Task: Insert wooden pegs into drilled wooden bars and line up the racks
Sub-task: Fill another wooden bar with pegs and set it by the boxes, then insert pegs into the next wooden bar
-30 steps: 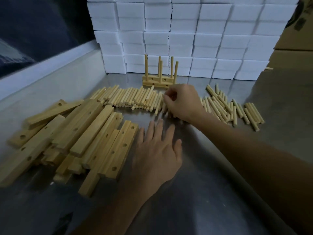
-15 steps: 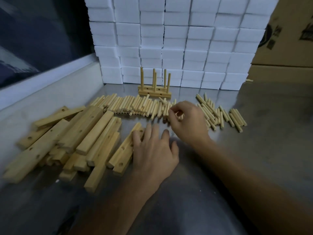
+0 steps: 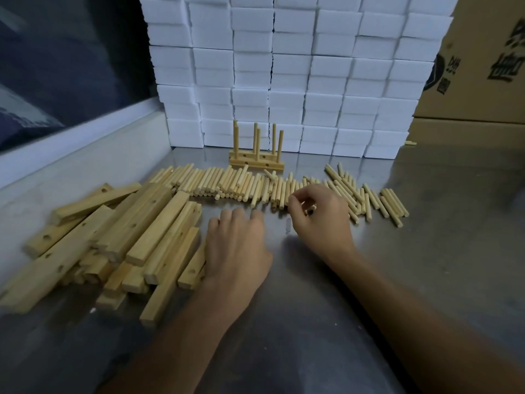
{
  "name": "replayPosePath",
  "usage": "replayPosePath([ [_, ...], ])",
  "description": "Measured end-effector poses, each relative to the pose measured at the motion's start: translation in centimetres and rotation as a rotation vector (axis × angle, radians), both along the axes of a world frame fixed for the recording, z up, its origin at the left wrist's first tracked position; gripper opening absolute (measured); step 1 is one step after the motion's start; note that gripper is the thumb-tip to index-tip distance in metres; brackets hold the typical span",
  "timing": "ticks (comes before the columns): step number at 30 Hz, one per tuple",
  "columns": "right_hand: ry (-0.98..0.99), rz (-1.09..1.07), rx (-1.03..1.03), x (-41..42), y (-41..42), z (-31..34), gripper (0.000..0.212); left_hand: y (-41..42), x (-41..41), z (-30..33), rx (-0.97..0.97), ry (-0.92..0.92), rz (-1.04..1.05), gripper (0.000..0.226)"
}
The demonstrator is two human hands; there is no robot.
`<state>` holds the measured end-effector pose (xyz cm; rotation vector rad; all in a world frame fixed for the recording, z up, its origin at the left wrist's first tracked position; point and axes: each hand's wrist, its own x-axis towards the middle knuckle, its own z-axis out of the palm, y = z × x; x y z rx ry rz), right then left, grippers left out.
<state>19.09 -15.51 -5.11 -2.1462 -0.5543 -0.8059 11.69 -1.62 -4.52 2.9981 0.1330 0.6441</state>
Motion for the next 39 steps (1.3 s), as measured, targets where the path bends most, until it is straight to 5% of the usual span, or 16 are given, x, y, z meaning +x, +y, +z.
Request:
replayPosePath([
  [9,0.027,0.010,0.031,-0.5,-0.1,-0.1,0.008,0.0,0.4,0.2,-0.170,0.007,-0.202,0.042],
  [17,0.204,0.266,-0.064,-2.9,0.5,-0.3,0.029,0.8,0.8,0.5,-0.524,-0.292,-0.191,0.032],
  [24,0.451,0.423,0.400,-3.0,0.7,0.0,0.011,0.2,0.7,0.0,-0.610,-0.466,-0.388,0.038],
  [29,0.455,0.399,0.510,-2.6,0.4,-0.1,0.015,0.4,0.8,-0.3,-0.871,-0.244,-0.324,0.043],
  [33,0.415,0.416,0.516,-3.0,0.6,0.0,0.019,0.3,0.8,0.0,-1.393,0.178,-0.349,0.034],
  [39,0.280,0.200,0.406,-2.7,0.5,-0.3,0.007,0.4,1.0,0.4,-1.701,0.098,-0.266,0.022],
])
